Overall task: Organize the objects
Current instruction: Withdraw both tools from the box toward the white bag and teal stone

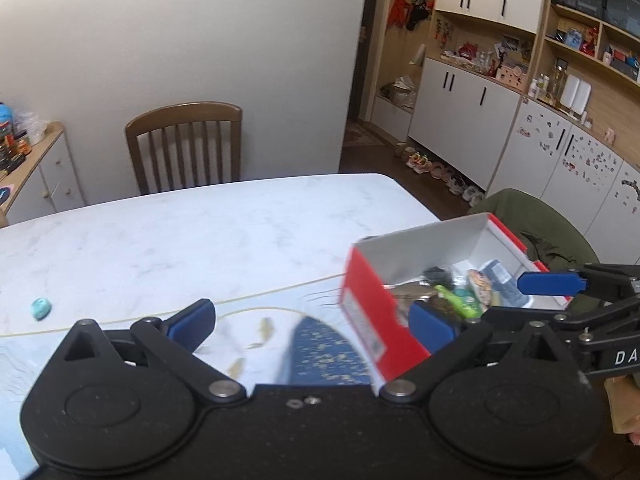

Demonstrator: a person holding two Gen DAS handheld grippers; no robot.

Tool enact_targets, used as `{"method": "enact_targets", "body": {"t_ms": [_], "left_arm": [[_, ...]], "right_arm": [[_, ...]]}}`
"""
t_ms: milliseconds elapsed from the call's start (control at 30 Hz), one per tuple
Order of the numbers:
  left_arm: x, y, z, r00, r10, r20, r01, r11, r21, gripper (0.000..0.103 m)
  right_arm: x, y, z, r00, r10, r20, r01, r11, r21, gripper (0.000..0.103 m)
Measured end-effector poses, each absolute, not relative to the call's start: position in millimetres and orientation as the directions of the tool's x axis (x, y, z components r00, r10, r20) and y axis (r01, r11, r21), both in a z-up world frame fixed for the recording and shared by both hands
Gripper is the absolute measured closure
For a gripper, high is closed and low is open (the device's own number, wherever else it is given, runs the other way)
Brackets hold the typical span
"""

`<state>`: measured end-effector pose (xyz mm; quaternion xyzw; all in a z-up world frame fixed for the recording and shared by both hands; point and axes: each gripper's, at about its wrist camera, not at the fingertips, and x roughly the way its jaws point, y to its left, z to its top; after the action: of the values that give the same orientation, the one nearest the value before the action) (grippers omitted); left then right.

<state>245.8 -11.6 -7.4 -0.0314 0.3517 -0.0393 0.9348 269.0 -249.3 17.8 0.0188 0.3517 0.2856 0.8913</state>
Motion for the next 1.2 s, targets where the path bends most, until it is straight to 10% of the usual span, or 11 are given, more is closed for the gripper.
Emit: {"method": "enact_targets", "body": {"t_ms": [1200], "left_arm": [[284.9,265.7,-94.9,0.678,0.206,-0.706,-0.337,0.940,-0.049,0.000]], "right_arm": [[305.3,-17.8,-61.2,0.519,0.393,-0.759,-0.545,0.836,0.061,0.020]]}}
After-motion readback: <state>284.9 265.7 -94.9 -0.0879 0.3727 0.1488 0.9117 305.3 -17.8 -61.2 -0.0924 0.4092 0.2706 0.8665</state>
